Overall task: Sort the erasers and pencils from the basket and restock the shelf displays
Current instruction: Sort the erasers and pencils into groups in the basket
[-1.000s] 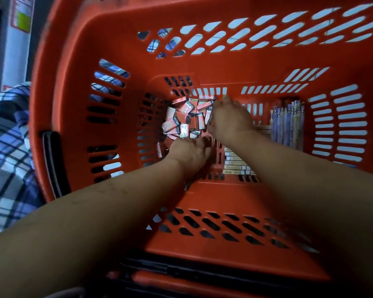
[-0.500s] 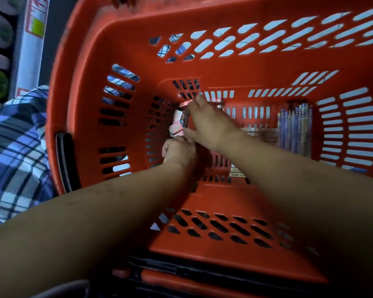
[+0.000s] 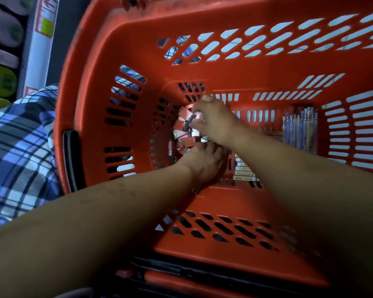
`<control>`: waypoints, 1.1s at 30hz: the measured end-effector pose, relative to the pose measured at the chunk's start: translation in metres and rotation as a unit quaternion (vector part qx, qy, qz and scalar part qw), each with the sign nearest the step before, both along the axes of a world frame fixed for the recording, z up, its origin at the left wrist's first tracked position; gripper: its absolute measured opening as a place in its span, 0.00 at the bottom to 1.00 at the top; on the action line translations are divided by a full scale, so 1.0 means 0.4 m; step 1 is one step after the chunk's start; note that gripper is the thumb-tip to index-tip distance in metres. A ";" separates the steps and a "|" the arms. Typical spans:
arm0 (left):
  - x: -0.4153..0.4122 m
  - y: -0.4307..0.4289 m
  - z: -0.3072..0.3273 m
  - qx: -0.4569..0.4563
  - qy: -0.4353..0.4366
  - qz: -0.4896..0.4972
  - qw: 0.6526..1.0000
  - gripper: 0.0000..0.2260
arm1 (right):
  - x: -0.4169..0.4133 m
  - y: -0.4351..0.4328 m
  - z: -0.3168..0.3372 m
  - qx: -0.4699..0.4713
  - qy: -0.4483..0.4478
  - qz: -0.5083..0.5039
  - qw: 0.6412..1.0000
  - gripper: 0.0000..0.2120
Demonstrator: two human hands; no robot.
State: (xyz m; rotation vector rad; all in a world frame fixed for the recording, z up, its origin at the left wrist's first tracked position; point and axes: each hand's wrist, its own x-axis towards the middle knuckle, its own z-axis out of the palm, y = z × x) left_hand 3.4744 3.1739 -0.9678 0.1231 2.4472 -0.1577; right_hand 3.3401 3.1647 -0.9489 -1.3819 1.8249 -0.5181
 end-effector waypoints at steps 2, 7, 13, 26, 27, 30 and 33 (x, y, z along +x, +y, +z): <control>-0.004 0.001 0.002 0.001 0.007 -0.024 1.000 0.23 | -0.044 0.015 0.004 -0.020 -0.011 -0.059 0.998 0.06; -0.008 -0.021 0.008 0.010 -0.026 -0.018 0.999 0.19 | -0.101 0.030 -0.012 0.122 0.050 -0.142 0.981 0.11; -0.013 -0.016 0.012 -0.071 -0.027 -0.036 0.996 0.20 | -0.071 -0.003 -0.033 0.203 -0.034 -0.256 0.945 0.09; -0.013 -0.026 0.037 -0.096 -0.056 -0.054 0.992 0.22 | -0.026 -0.004 -0.034 0.227 -0.068 -0.212 0.948 0.06; -0.011 -0.027 0.038 -0.097 -0.052 -0.056 0.992 0.22 | -0.023 -0.004 -0.035 0.225 -0.074 -0.219 0.947 0.07; -0.008 -0.033 0.032 -0.095 -0.053 -0.053 0.993 0.19 | -0.025 0.002 -0.042 0.240 -0.158 -0.254 0.923 0.10; -0.010 -0.044 0.045 -0.076 -0.044 -0.035 0.996 0.16 | -0.031 0.012 -0.019 0.235 -0.319 -0.311 0.864 0.11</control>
